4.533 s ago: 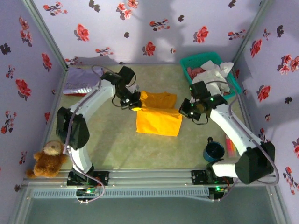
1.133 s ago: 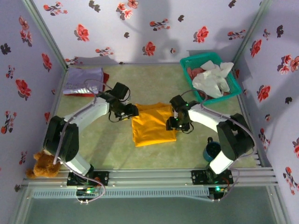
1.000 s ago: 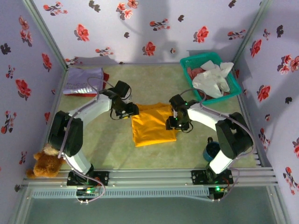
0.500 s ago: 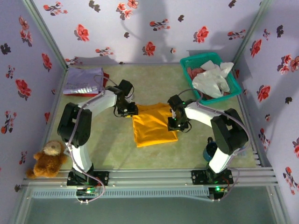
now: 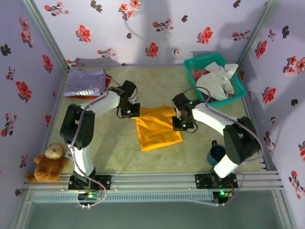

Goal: Fold and stack the t-shirts

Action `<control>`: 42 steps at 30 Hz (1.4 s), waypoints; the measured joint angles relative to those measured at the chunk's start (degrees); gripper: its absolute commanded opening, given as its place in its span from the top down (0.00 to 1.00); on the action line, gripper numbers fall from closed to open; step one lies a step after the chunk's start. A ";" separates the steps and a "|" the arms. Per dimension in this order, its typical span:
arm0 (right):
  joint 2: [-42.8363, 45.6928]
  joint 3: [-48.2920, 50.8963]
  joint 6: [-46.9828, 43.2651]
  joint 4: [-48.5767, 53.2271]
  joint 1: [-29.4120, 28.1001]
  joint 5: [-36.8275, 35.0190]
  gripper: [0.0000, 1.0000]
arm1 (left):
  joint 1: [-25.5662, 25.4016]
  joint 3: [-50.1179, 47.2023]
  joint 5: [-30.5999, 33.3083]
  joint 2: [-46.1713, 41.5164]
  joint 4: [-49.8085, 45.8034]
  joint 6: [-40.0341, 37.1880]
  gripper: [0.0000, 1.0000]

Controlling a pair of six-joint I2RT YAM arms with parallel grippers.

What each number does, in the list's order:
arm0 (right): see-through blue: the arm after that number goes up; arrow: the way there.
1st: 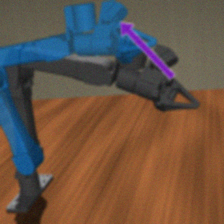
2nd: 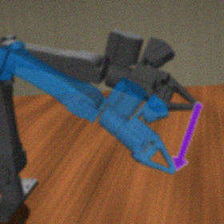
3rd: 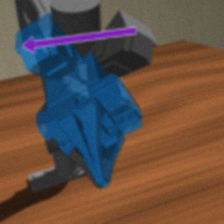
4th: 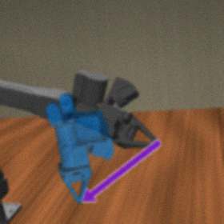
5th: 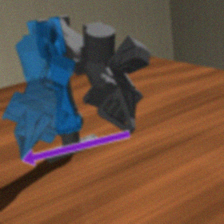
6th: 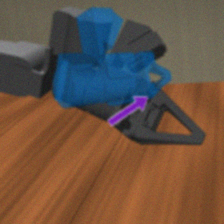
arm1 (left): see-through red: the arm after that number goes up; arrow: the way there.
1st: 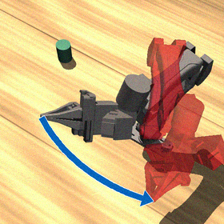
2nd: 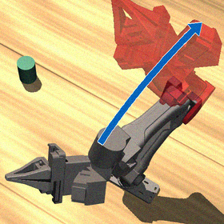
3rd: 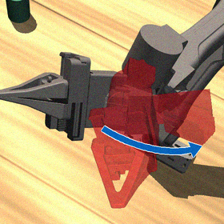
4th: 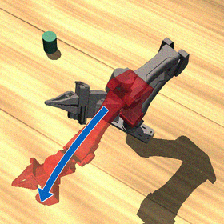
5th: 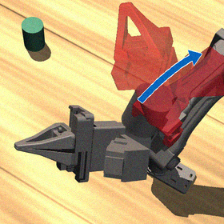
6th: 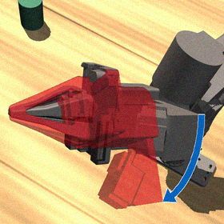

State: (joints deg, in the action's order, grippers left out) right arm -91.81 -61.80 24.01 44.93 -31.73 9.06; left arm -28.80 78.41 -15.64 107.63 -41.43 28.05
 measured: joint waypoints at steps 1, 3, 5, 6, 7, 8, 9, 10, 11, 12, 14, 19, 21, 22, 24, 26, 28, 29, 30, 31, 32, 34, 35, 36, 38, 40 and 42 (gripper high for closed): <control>0.33 -0.37 0.00 0.35 -0.11 -0.09 0.99 | 0.00 0.00 0.02 -0.09 -0.04 0.02 1.00; 0.59 -0.94 0.00 0.87 -0.22 -0.09 1.00 | 0.00 0.00 -0.02 -0.31 -0.17 0.02 1.00; 0.59 -0.98 0.00 1.16 -0.26 0.28 1.00 | 0.00 0.00 -0.24 -0.63 -0.28 0.04 1.00; 0.59 -0.98 0.00 1.29 -0.26 0.66 1.00 | 0.00 0.00 -0.46 -0.83 -0.28 0.07 1.00; 0.61 -0.98 0.00 1.31 -0.28 1.18 1.00 | 0.00 -0.02 -0.66 -1.09 -0.26 0.09 1.00; 0.63 -0.98 -0.04 1.29 -0.31 1.73 1.00 | 0.00 -0.02 -0.90 -1.44 -0.28 0.26 1.00; 0.66 -0.98 -0.02 1.27 -0.31 2.38 1.00 | 0.00 -0.02 -1.09 -1.88 -0.24 0.33 1.00; 0.74 -0.96 -0.02 1.18 -0.31 3.26 1.00 | 0.00 -0.02 -1.36 -2.27 -0.26 0.46 1.00; 0.92 -0.74 0.00 0.68 -0.26 4.31 1.00 | 0.00 -0.02 -1.64 -2.73 -0.24 0.57 1.00; 1.31 -0.13 0.07 -0.35 -0.07 5.62 1.00 | 0.00 -0.02 -2.05 -3.23 -0.24 0.81 1.00; 2.25 2.05 0.57 -2.97 0.37 8.31 1.00 | 0.00 -0.02 -2.89 -4.11 -0.22 1.40 1.00; 2.64 10.27 2.58 -9.81 2.32 14.12 1.00 | 0.00 1.75 -4.87 -4.92 -0.94 1.81 1.00; 1.66 12.15 3.13 -11.19 2.78 14.97 1.00 | -0.02 2.89 -5.57 -4.92 -1.16 1.81 1.00; 0.94 12.57 3.26 -11.76 2.82 15.10 1.00 | -0.02 3.34 -5.73 -4.92 -1.27 1.81 1.00; -0.92 12.96 3.52 -13.00 2.89 15.41 1.00 | -0.02 4.31 -6.12 -4.92 -1.44 1.77 1.00; -1.75 12.79 3.63 -13.60 3.06 16.35 1.00 | -0.04 5.31 -6.51 -4.87 -1.55 1.53 1.00; -2.29 12.57 3.63 -13.81 3.15 16.96 1.00 | -0.09 6.75 -6.95 -4.55 -1.64 1.01 1.00; -2.60 12.37 3.63 -13.84 3.15 17.22 1.00 | -0.17 7.82 -7.10 -4.09 -1.62 0.42 1.00; -2.89 12.17 3.61 -13.88 3.19 17.55 1.00 | -0.20 9.03 -7.17 -3.50 -1.60 -0.11 1.00; -3.13 12.00 3.61 -13.86 3.21 17.77 1.00 | -0.24 10.08 -7.28 -2.82 -1.53 -0.66 1.00; -3.34 11.89 3.61 -13.86 3.23 17.97 1.00 | -0.31 11.45 -7.39 -1.79 -1.44 -1.44 1.00; -3.69 11.63 3.61 -13.86 3.26 18.23 1.00 | -0.42 14.01 -7.28 0.46 -1.38 -3.02 1.00; -3.89 11.50 3.61 -13.86 3.26 18.40 1.00 | -0.46 15.52 -7.13 2.08 -1.49 -3.89 1.00; -4.00 11.39 3.61 -13.86 3.26 18.47 1.00 | -0.46 16.98 -6.97 3.74 -1.68 -4.70 1.00; -4.07 11.37 3.61 -13.84 3.26 18.47 1.00 | -0.42 20.41 -6.29 7.69 -2.80 -6.08 1.00; -4.04 11.34 3.63 -13.84 3.26 18.45 1.00 | -0.35 23.17 -5.03 11.30 -4.13 -6.91 1.00; -4.02 11.37 3.67 -13.84 3.26 18.45 1.00 | -0.13 24.52 -2.93 14.47 -5.62 -7.52 1.00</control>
State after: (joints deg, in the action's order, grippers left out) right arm -95.83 -50.43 27.68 31.09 -28.47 27.51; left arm -28.93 102.94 -18.57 122.10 -47.05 20.53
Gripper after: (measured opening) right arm 0.084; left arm 0.054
